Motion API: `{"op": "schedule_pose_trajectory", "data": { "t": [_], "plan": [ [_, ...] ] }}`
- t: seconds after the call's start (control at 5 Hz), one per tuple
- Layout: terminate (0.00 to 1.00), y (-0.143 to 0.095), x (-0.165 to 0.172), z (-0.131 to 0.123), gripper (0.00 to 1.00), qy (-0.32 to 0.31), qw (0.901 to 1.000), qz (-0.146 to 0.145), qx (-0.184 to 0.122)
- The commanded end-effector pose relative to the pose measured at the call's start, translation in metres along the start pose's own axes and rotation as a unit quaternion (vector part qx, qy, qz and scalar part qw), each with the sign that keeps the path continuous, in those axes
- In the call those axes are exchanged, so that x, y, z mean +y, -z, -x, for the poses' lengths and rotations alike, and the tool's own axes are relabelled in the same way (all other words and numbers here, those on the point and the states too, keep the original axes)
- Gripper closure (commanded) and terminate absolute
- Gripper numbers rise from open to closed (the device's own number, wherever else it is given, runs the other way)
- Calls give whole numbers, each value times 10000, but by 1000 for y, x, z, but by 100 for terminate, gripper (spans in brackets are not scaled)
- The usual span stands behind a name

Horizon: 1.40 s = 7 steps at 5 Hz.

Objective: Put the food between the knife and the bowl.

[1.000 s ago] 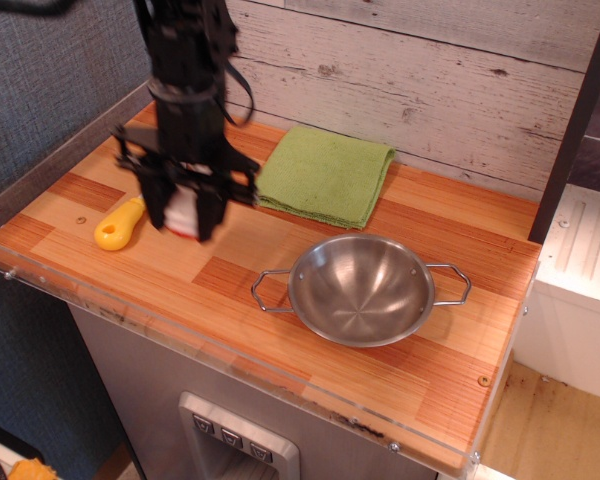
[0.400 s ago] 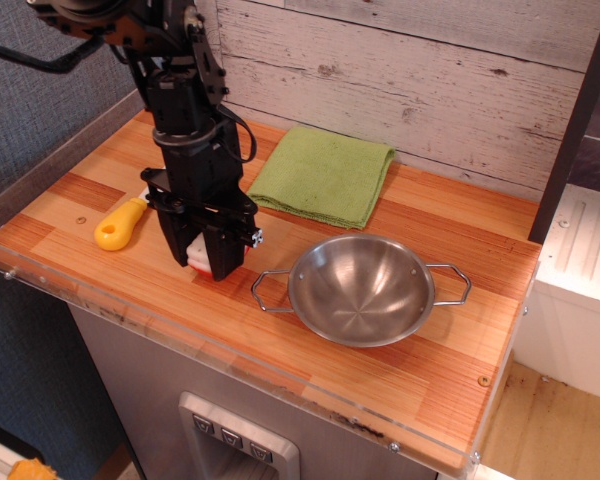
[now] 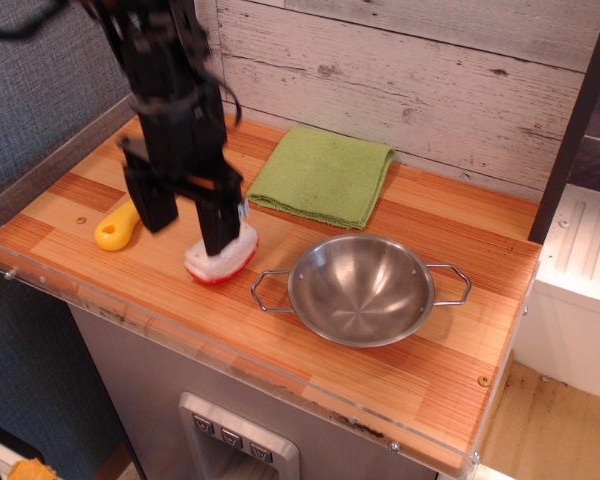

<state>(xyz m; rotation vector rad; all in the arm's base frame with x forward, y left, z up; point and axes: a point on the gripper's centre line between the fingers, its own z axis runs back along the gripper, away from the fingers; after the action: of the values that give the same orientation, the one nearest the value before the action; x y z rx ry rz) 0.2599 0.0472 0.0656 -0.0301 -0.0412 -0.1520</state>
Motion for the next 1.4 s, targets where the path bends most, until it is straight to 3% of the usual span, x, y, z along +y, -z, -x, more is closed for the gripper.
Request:
{"op": "schedule_pose_trajectory", "data": {
  "t": [0.0, 0.2, 1.2],
  "plan": [
    [0, -62, -19, 17, 0, -269, 9979, -343, -489],
    [0, -50, -17, 12, 0, -574, 9983, -121, 6],
    [0, -50, -17, 12, 0, -574, 9983, -121, 6]
  ]
}}
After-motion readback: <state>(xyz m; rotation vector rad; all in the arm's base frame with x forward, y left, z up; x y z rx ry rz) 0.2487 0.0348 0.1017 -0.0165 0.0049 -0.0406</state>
